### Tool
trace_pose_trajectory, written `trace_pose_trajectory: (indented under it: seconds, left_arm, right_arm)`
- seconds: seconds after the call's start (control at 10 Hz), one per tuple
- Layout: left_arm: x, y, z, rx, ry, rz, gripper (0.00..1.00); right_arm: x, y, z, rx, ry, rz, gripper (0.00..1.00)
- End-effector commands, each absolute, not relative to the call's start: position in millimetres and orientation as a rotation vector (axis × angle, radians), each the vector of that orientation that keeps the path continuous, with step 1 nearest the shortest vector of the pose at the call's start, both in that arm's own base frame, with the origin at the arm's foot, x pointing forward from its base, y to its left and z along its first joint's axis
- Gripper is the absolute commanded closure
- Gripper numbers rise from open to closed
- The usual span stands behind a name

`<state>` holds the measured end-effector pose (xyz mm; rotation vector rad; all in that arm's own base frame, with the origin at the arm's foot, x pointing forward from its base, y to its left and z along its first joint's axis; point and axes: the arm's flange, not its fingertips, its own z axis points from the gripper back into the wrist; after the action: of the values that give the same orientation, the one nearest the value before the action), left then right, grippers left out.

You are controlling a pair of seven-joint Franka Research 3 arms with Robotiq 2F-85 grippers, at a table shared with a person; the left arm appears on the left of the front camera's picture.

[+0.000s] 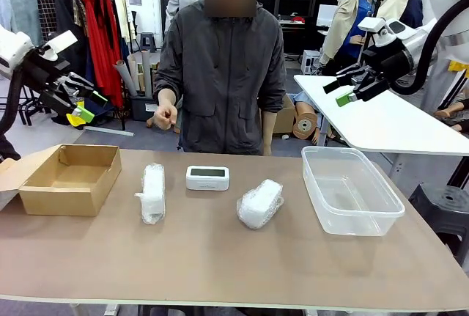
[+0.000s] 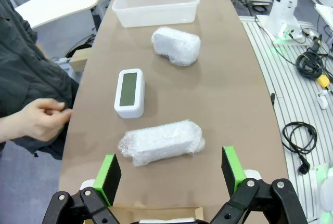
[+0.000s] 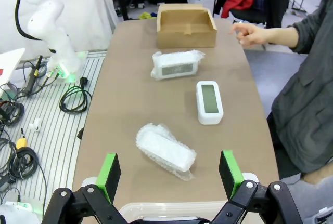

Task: Separate and place wrapped and unwrapped clocks.
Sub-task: Pick up the Digital clock indicated by the person.

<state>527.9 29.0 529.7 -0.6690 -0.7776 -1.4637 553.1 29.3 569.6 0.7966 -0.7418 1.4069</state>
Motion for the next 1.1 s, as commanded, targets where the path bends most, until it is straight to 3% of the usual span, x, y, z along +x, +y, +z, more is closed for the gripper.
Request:
trace_pose_trajectory:
  seconds: [0.0, 1.0]
  left_arm:
    - [526.1, 29.6, 529.8, -0.668, -0.78, -1.461, 0.0]
    - [526.1, 29.6, 529.8, -0.668, -0.78, -1.461, 0.0]
  right_arm:
    - [552.8, 29.4, 570.5, 0.793, -0.741, 1.41, 0.0]
    - [552.8, 29.4, 570.5, 0.793, -0.741, 1.41, 0.0]
